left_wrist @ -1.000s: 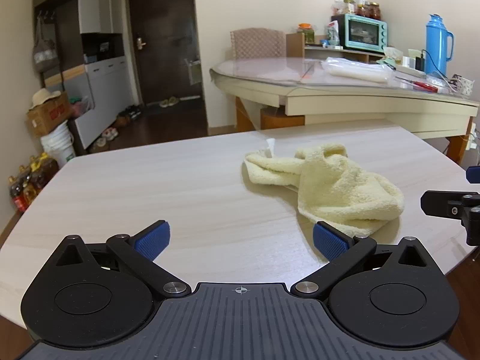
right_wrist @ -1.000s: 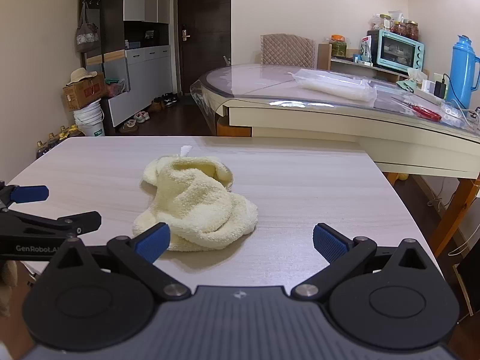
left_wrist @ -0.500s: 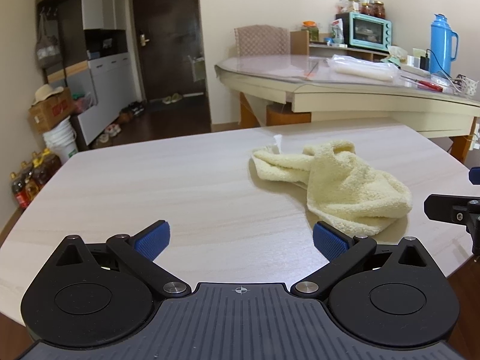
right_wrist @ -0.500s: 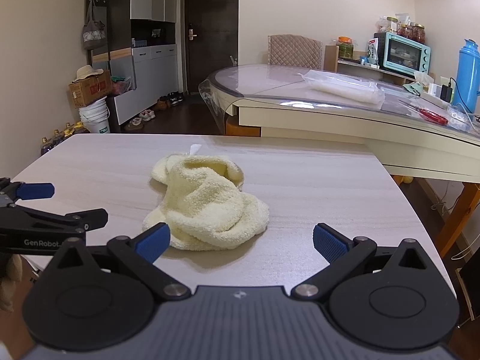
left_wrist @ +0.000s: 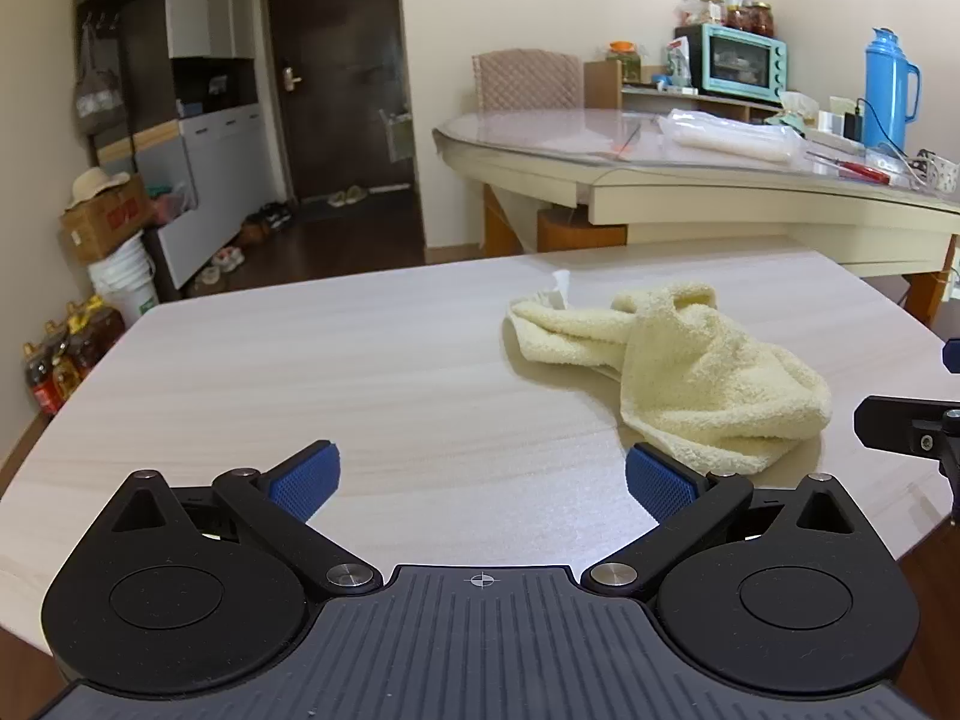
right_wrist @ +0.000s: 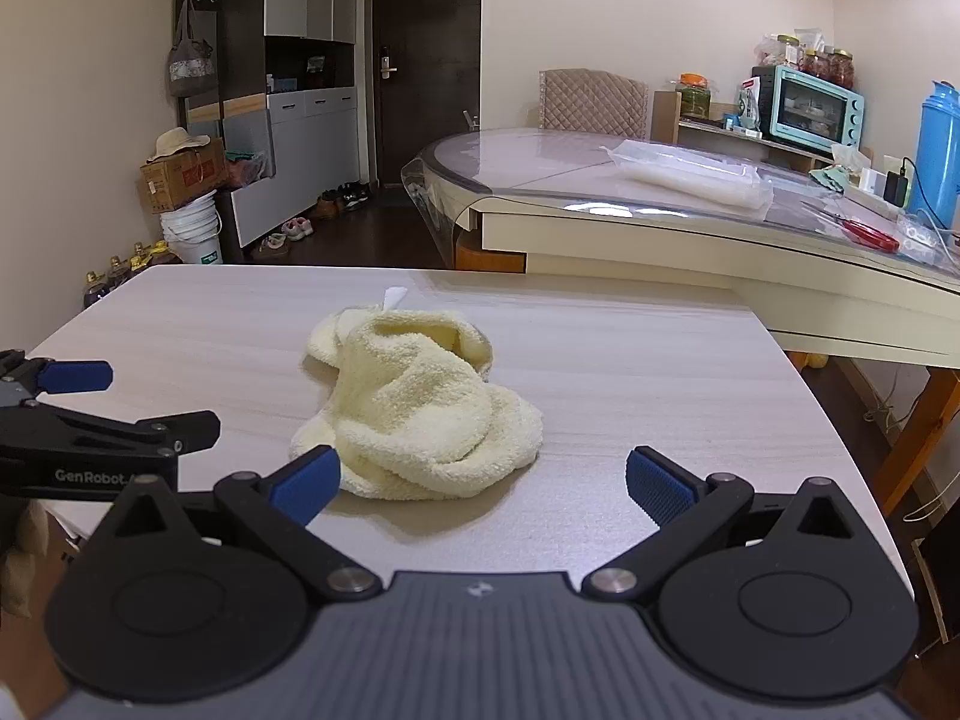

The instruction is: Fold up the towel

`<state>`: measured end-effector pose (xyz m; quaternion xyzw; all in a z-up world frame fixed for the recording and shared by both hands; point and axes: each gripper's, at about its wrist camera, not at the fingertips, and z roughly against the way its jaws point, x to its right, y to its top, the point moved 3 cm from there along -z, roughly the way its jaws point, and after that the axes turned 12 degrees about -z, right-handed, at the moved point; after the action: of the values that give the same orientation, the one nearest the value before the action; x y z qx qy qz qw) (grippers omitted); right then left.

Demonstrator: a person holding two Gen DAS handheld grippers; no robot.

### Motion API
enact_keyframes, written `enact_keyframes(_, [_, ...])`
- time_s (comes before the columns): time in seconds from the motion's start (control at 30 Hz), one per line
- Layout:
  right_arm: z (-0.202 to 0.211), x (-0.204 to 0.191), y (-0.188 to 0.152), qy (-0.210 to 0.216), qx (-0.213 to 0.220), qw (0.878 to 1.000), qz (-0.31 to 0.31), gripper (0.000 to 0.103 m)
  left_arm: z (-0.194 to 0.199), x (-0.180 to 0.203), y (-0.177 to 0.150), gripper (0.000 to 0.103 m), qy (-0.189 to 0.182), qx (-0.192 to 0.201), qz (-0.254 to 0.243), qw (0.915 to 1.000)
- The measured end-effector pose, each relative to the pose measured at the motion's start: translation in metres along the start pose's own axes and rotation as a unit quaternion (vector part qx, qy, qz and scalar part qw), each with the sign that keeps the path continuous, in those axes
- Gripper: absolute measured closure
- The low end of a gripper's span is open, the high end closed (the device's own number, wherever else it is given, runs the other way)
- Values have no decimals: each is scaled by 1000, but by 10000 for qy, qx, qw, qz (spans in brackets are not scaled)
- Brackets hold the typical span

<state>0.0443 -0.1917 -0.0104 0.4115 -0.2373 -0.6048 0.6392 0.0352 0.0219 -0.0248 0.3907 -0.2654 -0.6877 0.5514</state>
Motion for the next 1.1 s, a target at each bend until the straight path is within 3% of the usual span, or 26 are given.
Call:
enact_keyframes(0.43, [1, -5, -4, 33, 4, 9999, 161, 2, 1, -8, 1, 0, 12, 10, 18, 10000])
enact_keyframes(0.67, [-4, -19, -10, 202, -16, 9985, 513, 13, 0, -25, 0, 0, 56, 5, 65, 10000])
enact_keyframes(0.87, [-14, -47, -18, 618, -131, 9938, 919, 30, -5, -35, -4, 0, 116, -44, 58, 9999])
enact_keyframes(1.0, [-28, -68, -27, 751, -256, 9889, 1257, 52, -10, -42, -8, 0, 102, -86, 113, 9998])
enact_keyframes(1.1, [-36, -79, -31, 714, -290, 9872, 1399, 62, -16, -47, -10, 0, 88, -118, 150, 9998])
